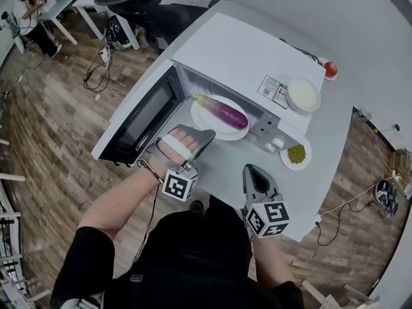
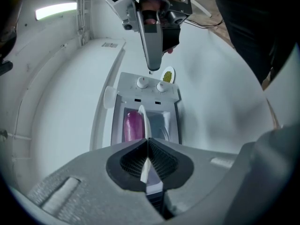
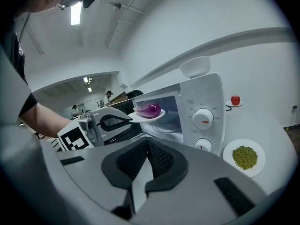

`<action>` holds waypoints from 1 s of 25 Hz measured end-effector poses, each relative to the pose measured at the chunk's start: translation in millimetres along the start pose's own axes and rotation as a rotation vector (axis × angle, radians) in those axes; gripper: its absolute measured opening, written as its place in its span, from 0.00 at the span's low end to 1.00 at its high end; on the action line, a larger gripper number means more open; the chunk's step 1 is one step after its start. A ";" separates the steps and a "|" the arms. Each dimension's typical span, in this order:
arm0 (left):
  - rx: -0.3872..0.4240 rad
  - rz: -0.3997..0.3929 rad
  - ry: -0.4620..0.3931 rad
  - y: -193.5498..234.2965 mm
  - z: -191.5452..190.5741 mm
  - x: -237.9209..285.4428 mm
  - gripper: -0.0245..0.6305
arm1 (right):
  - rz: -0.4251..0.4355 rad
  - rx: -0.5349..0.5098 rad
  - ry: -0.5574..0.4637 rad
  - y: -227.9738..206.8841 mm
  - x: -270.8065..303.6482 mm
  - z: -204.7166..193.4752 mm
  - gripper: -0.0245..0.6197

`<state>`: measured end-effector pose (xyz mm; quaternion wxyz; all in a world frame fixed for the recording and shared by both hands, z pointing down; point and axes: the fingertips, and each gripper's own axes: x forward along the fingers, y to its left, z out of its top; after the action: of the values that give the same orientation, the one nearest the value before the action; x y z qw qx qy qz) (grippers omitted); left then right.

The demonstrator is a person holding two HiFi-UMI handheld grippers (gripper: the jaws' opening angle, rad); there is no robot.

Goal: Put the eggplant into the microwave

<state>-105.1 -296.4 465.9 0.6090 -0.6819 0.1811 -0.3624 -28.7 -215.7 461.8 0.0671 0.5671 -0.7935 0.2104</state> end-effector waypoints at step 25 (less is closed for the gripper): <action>0.007 -0.024 0.030 -56.6 -32.8 91.0 0.07 | 0.055 0.007 0.108 -25.7 61.2 -28.1 0.06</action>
<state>-78.4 -371.0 545.1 0.6041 -0.6764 0.1808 -0.3806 -29.8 -264.4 514.9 0.1022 0.5333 -0.8031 0.2453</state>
